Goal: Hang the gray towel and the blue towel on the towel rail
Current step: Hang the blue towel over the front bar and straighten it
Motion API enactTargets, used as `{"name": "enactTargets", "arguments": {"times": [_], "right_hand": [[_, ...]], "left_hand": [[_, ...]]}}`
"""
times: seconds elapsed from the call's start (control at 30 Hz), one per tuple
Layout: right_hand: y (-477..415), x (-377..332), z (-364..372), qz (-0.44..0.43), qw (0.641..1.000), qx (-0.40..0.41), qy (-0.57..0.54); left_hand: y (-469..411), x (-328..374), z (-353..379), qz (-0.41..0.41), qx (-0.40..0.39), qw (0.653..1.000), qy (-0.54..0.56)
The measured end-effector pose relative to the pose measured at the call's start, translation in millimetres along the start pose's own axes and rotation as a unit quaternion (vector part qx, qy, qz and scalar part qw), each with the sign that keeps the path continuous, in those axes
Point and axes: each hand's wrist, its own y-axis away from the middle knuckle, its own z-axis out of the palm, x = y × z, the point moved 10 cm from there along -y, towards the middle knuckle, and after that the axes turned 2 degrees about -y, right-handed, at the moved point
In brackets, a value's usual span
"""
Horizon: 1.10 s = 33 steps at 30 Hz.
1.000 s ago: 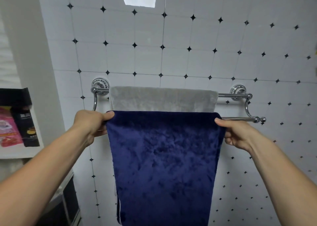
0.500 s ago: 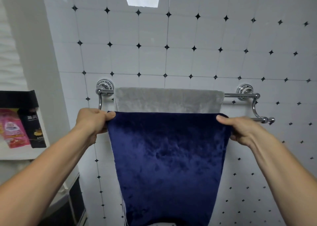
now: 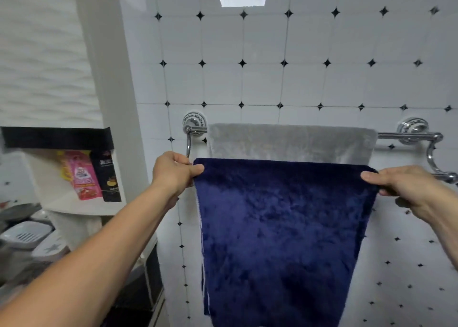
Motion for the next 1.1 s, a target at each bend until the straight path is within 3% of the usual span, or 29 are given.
{"name": "enactTargets", "arguments": {"times": [0.27,0.7,0.87,1.1], "right_hand": [[8,-6,2,-0.028,0.998,-0.014,0.05],[12,19,19,-0.012,0.997,-0.048,0.062],[9,17,10,-0.037,0.999,-0.02,0.029],[10,13,12,-0.063,0.998,-0.015,-0.022]], "left_hand": [[-1,9,-1,0.073,0.0,0.994,-0.084],[11,-21,7,0.08,-0.018,0.996,-0.042],[2,-2,-3,0.098,0.031,0.993,-0.057],[-2,9,5,0.136,0.002,0.985,-0.105]]}}
